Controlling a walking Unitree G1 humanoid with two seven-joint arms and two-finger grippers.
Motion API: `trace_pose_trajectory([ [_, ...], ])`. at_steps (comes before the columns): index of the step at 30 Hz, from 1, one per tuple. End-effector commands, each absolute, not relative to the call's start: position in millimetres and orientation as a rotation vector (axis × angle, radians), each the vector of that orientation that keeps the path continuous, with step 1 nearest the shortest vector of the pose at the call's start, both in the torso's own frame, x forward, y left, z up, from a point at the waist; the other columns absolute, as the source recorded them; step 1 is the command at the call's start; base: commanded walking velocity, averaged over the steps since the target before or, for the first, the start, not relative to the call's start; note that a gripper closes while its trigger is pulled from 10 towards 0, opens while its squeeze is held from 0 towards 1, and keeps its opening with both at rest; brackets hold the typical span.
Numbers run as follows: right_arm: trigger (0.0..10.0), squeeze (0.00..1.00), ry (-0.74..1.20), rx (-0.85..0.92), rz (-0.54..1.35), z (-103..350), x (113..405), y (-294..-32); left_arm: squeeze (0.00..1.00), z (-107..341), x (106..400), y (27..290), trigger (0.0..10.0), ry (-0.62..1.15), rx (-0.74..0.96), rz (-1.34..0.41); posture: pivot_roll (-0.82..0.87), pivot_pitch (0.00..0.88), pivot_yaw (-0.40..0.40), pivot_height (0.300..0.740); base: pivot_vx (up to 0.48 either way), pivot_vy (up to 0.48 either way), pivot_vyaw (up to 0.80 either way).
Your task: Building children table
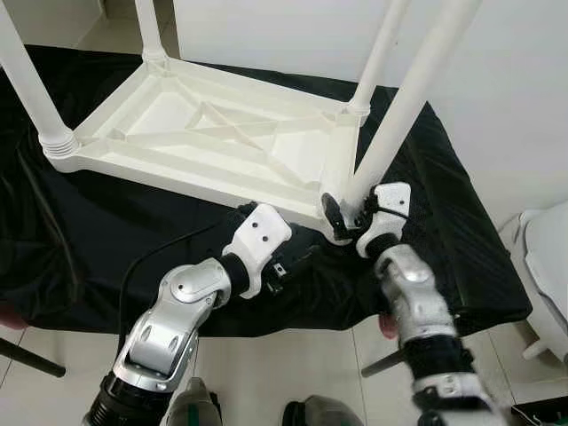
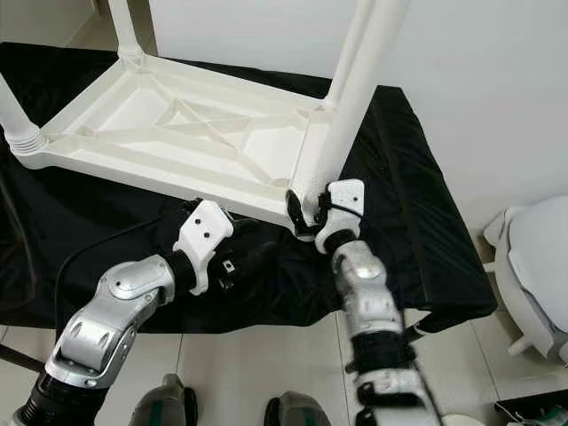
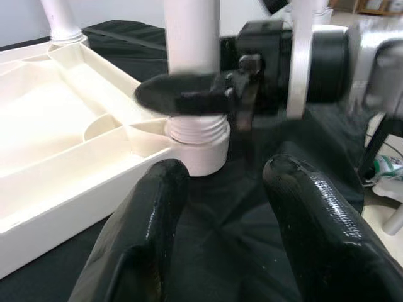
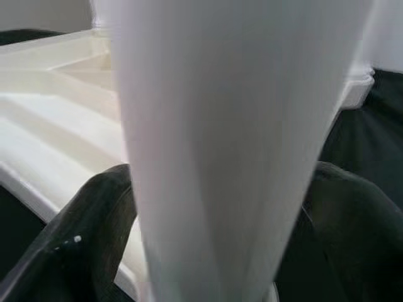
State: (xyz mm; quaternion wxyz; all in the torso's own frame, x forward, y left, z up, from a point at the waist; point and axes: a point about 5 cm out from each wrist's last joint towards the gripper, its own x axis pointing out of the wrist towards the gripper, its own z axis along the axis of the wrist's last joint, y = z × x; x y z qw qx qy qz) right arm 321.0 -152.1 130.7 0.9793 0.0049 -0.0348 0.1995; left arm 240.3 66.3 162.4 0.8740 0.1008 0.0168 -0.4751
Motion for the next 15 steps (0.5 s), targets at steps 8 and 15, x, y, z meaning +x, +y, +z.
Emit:
trace_pose_trajectory([
  [8,10.0,0.00,-0.054,-0.054,0.576,129,334,-153,0.00,164,243,66,10.0,0.027,0.209,-0.952,-0.03,0.000,-0.079,0.740,0.000,0.000,0.00],
  [15,8.4,0.00,-0.017,-0.062,0.683,124,342,-142,0.00,164,243,65,10.0,0.028,0.215,-0.954,-0.01,0.000,-0.083,0.740,0.000,0.000,0.00],
])
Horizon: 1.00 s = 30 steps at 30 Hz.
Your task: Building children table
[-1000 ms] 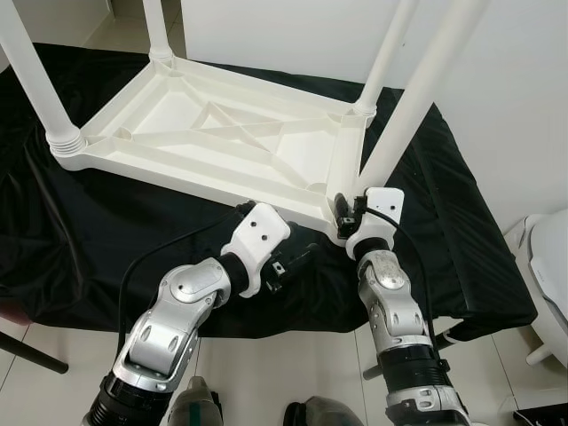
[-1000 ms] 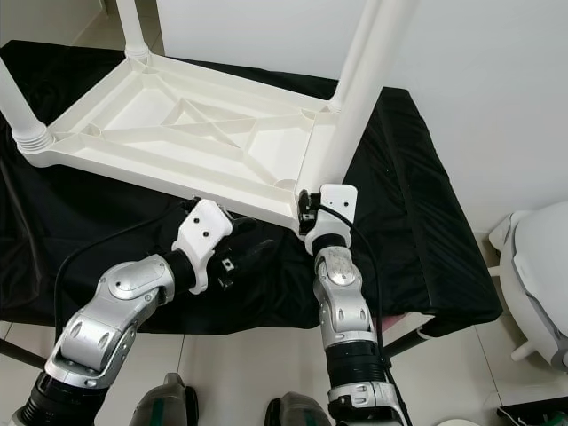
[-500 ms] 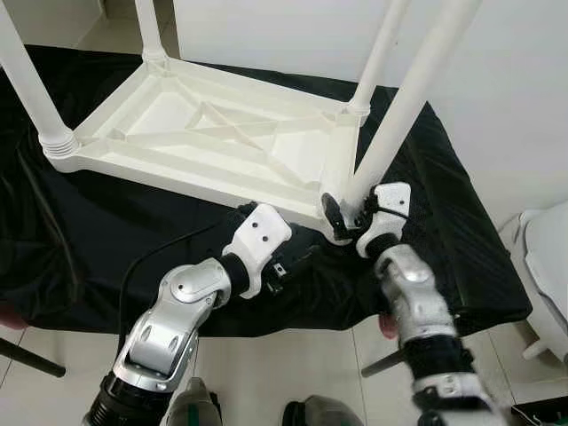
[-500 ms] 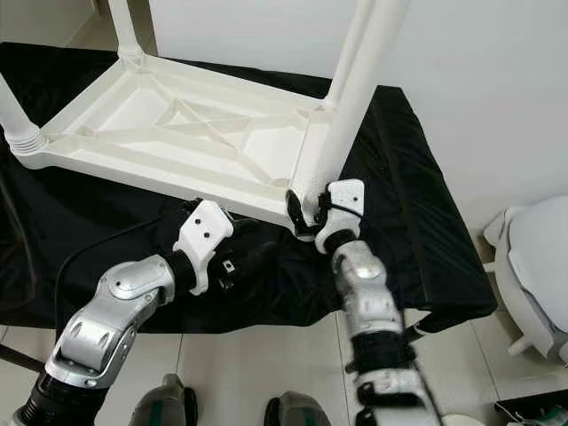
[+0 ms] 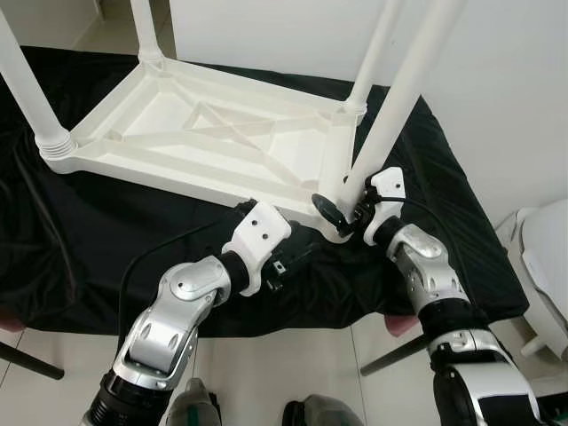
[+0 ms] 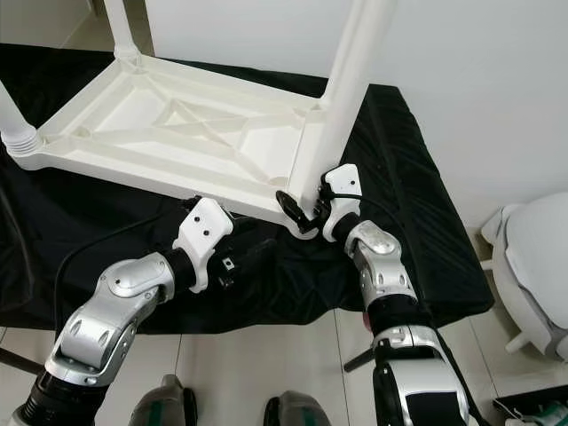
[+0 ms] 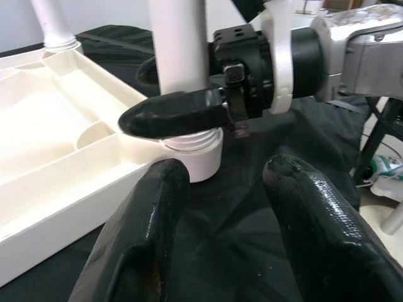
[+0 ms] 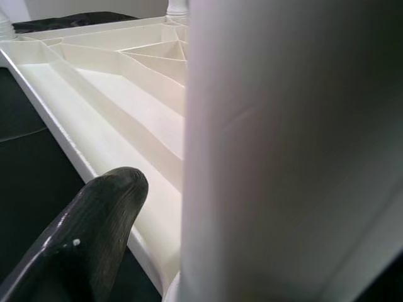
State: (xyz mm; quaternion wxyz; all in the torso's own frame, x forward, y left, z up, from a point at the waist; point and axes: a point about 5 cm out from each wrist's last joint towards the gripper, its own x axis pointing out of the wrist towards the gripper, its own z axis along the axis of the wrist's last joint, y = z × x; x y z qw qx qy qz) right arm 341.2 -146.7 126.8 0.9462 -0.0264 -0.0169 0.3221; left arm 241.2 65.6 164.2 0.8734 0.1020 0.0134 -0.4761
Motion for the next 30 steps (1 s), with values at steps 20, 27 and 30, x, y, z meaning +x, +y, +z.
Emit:
trace_pose_trajectory([
  [20,8.8,0.00,-0.028,-0.016,0.634,117,342,-154,0.00,161,236,65,10.0,0.043,0.203,-0.949,0.00,0.000,-0.093,0.740,0.000,0.000,0.00],
  [27,10.0,0.00,-0.033,-0.012,0.515,119,342,-154,0.00,160,237,65,10.0,0.046,0.205,-0.959,-0.01,0.000,-0.088,0.740,0.000,0.000,0.00],
  [30,10.0,0.00,-0.036,-0.001,0.457,119,339,-145,0.00,160,236,65,10.0,0.047,0.204,-0.963,-0.01,0.000,-0.091,0.740,0.000,0.000,0.00],
])
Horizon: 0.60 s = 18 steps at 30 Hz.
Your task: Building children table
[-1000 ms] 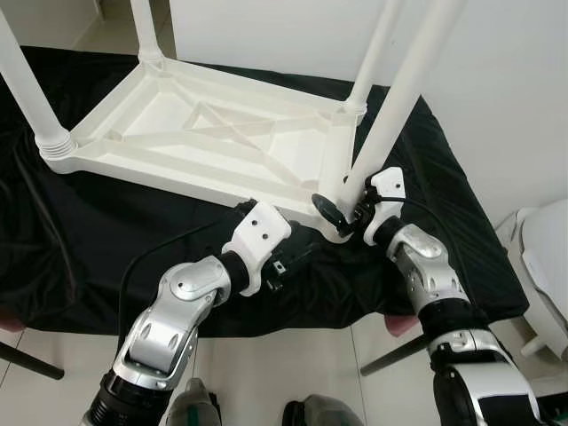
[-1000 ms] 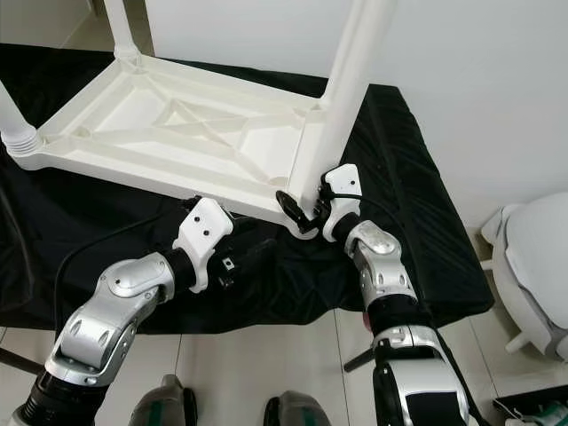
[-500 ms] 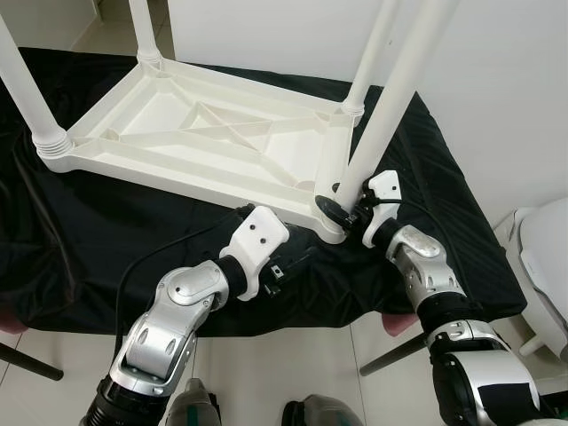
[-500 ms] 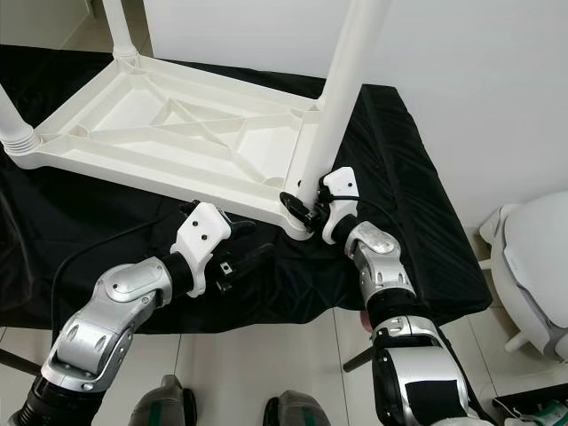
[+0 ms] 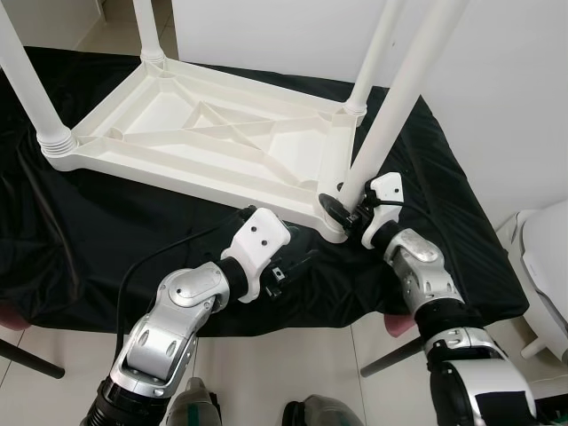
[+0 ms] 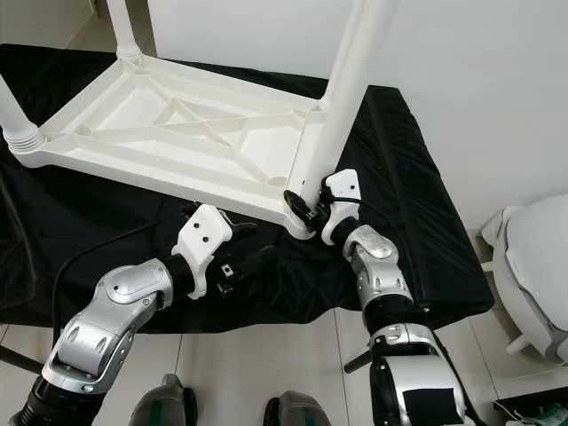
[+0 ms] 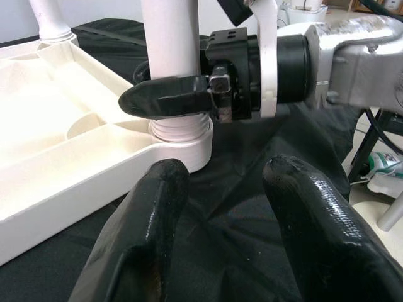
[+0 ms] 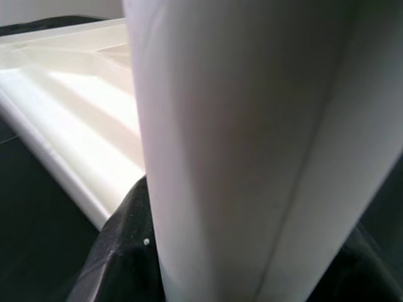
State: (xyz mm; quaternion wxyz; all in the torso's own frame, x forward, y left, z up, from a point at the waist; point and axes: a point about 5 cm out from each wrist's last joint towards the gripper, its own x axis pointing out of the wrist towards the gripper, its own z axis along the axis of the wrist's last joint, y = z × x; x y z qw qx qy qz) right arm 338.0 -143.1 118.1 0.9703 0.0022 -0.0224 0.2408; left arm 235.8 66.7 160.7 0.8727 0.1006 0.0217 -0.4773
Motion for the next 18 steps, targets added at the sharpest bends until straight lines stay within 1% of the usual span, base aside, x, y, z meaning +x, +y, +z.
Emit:
trace_pose_trajectory([
  [1,10.0,0.00,-0.036,-0.001,0.457,119,339,-145,0.00,160,236,65,10.0,0.047,0.204,-0.963,-0.01,0.000,-0.091,0.740,0.000,0.000,0.00],
  [3,10.0,0.00,-0.042,0.002,0.387,119,334,-135,0.00,159,236,64,10.0,0.048,0.202,-0.966,-0.02,0.000,-0.093,0.740,0.000,0.000,0.00],
  [5,10.0,0.00,-0.042,0.002,0.387,119,334,-135,0.00,159,236,64,10.0,0.048,0.202,-0.966,-0.02,0.000,-0.093,0.740,0.000,0.000,0.00],
  [6,10.0,0.00,-0.049,-0.001,0.338,119,332,-131,0.00,159,236,64,10.0,0.048,0.202,-0.968,-0.02,0.000,-0.097,0.740,0.000,0.000,0.00],
  [7,10.0,0.00,-0.057,-0.001,0.249,119,330,-128,0.00,159,236,63,10.0,0.047,0.202,-0.969,-0.02,0.000,-0.101,0.740,0.000,0.000,0.00],
  [9,10.0,0.00,-0.057,-0.001,0.249,119,330,-128,0.00,159,236,63,10.0,0.047,0.202,-0.969,-0.02,0.000,-0.101,0.740,0.000,0.000,0.00],
  [11,10.0,0.00,-0.038,-0.007,0.033,115,323,-126,0.00,159,237,63,10.0,0.045,0.202,-0.969,-0.01,0.000,-0.104,0.740,0.000,0.000,0.00],
  [12,10.0,0.00,-0.038,-0.007,0.033,115,323,-126,0.00,159,237,63,10.0,0.045,0.202,-0.969,-0.01,0.000,-0.104,0.740,0.000,0.000,0.00],
  [13,10.0,0.00,-0.024,-0.018,-0.041,113,320,-127,0.00,159,237,63,10.0,0.045,0.203,-0.969,-0.01,0.000,-0.104,0.740,0.000,0.000,0.00],
  [15,10.0,0.00,-0.008,-0.009,-0.044,110,318,-124,0.00,159,237,63,10.0,0.045,0.203,-0.968,-0.01,0.000,-0.103,0.740,0.000,0.000,0.00],
  [18,10.0,0.00,0.009,0.005,-0.057,109,316,-128,0.00,159,237,64,10.0,0.046,0.204,-0.968,-0.01,0.000,-0.105,0.740,0.000,0.000,0.00],
])
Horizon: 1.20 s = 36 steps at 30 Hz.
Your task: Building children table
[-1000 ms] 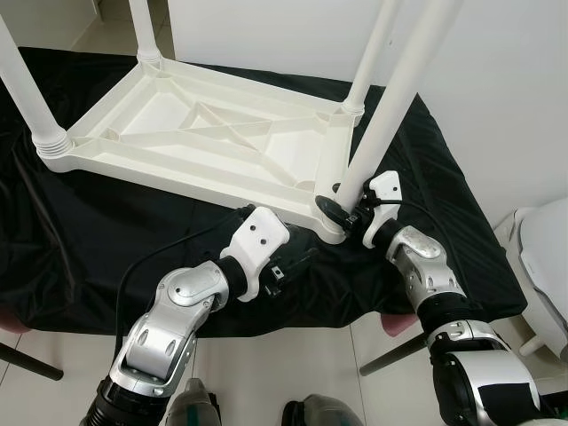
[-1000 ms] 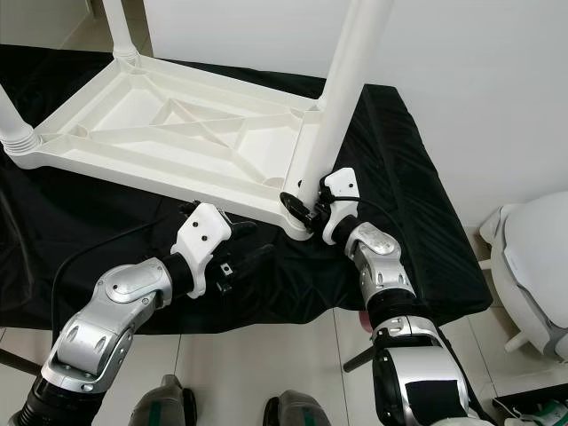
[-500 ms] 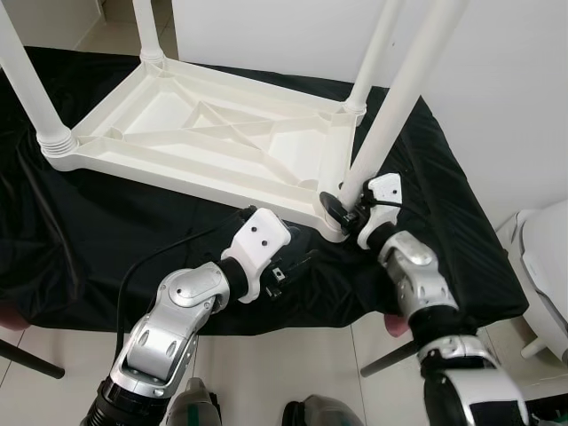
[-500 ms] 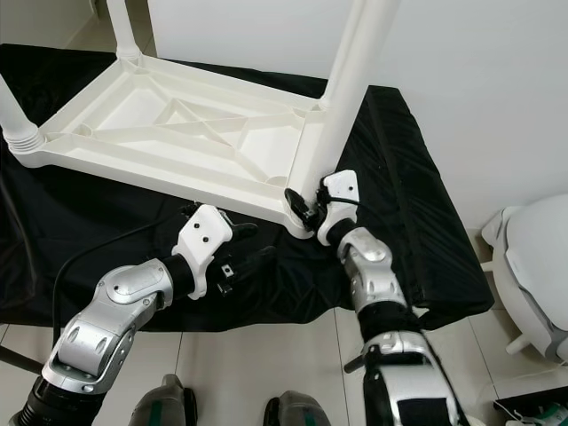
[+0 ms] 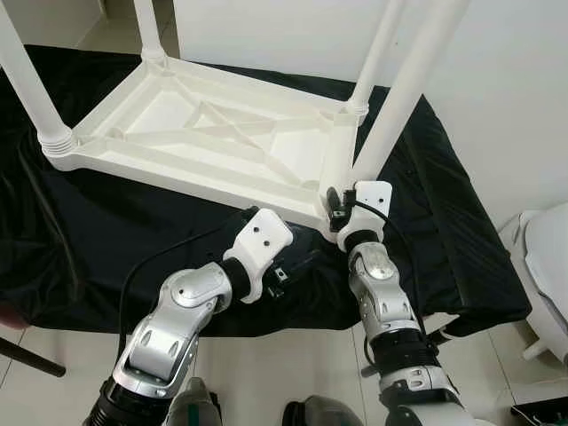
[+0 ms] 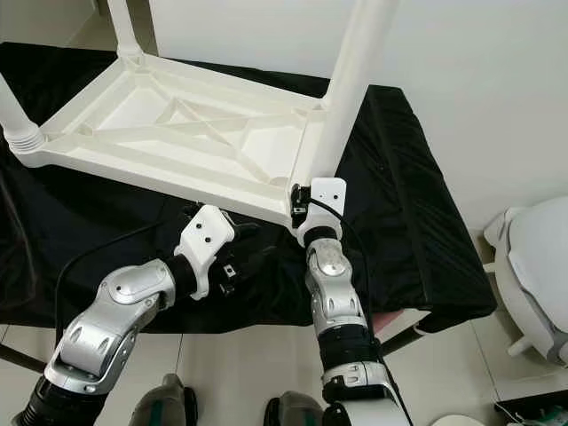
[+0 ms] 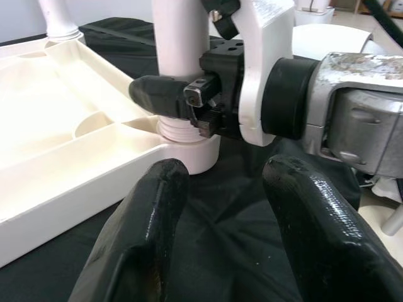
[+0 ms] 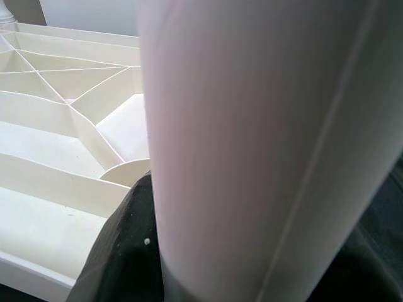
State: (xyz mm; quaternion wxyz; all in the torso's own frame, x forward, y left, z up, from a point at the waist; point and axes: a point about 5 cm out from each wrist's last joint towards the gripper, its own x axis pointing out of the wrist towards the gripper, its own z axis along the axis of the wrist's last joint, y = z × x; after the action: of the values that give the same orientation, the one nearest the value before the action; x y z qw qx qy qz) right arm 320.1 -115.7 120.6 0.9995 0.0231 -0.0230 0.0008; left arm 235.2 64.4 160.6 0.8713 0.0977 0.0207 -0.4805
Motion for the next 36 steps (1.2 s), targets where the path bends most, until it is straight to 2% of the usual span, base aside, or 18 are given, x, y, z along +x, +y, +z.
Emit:
trace_pose_trajectory([
  [1,10.0,0.00,0.009,0.005,-0.057,109,316,-128,0.00,159,237,64,10.0,0.046,0.204,-0.968,-0.01,0.000,-0.105,0.740,0.000,0.000,0.00],
  [4,10.0,0.00,0.007,0.034,-0.050,109,314,-126,0.00,159,237,64,10.0,0.046,0.207,-0.967,-0.01,0.000,-0.105,0.740,0.000,0.000,0.00],
  [5,10.0,0.16,0.001,0.048,-0.039,110,313,-125,0.00,158,236,64,10.0,0.047,0.207,-0.966,-0.01,0.000,-0.105,0.740,0.000,0.000,0.00],
  [6,10.0,0.16,0.001,0.048,-0.039,110,313,-125,0.00,158,236,64,10.0,0.047,0.207,-0.966,-0.01,0.000,-0.105,0.740,0.000,0.000,0.00],
  [7,10.0,1.00,-0.014,0.074,-0.017,113,312,-123,0.00,158,236,64,10.0,0.047,0.206,-0.967,-0.01,0.000,-0.105,0.740,0.000,0.000,0.00],
  [16,10.0,1.00,-0.041,0.105,0.067,121,314,-124,0.00,157,235,63,10.0,0.049,0.204,-0.971,-0.01,0.000,-0.108,0.740,0.000,0.000,0.00],
  [17,10.0,0.00,-0.040,0.106,0.188,123,319,-130,0.00,157,235,64,10.0,0.050,0.204,-0.972,-0.01,0.000,-0.105,0.740,0.000,0.000,0.00],
  [20,10.0,0.00,-0.040,0.106,0.188,123,319,-130,0.00,157,235,64,10.0,0.050,0.204,-0.972,-0.01,0.000,-0.105,0.740,0.000,0.000,0.00],
  [22,10.0,0.00,-0.038,0.071,0.330,124,323,-133,0.00,157,234,65,10.0,0.053,0.205,-0.973,-0.01,0.000,-0.102,0.740,0.000,0.000,0.00],
  [23,10.0,0.00,-0.038,0.071,0.330,124,323,-133,0.00,157,234,65,10.0,0.053,0.205,-0.973,-0.01,0.000,-0.102,0.740,0.000,0.000,0.00],
  [25,10.0,0.00,-0.026,0.013,0.500,123,325,-133,0.00,157,234,66,10.0,0.055,0.206,-0.975,0.00,0.000,-0.096,0.740,0.000,0.000,0.00],
  [30,10.0,0.00,-0.027,-0.035,0.642,121,328,-132,0.00,158,234,67,10.0,0.054,0.209,-0.973,0.01,0.000,-0.087,0.740,0.000,0.000,0.00],
  [36,10.0,0.00,-0.050,-0.090,0.693,124,336,-130,0.00,159,236,67,10.0,0.049,0.211,-0.969,0.01,0.000,-0.078,0.740,0.000,0.000,0.00],
])
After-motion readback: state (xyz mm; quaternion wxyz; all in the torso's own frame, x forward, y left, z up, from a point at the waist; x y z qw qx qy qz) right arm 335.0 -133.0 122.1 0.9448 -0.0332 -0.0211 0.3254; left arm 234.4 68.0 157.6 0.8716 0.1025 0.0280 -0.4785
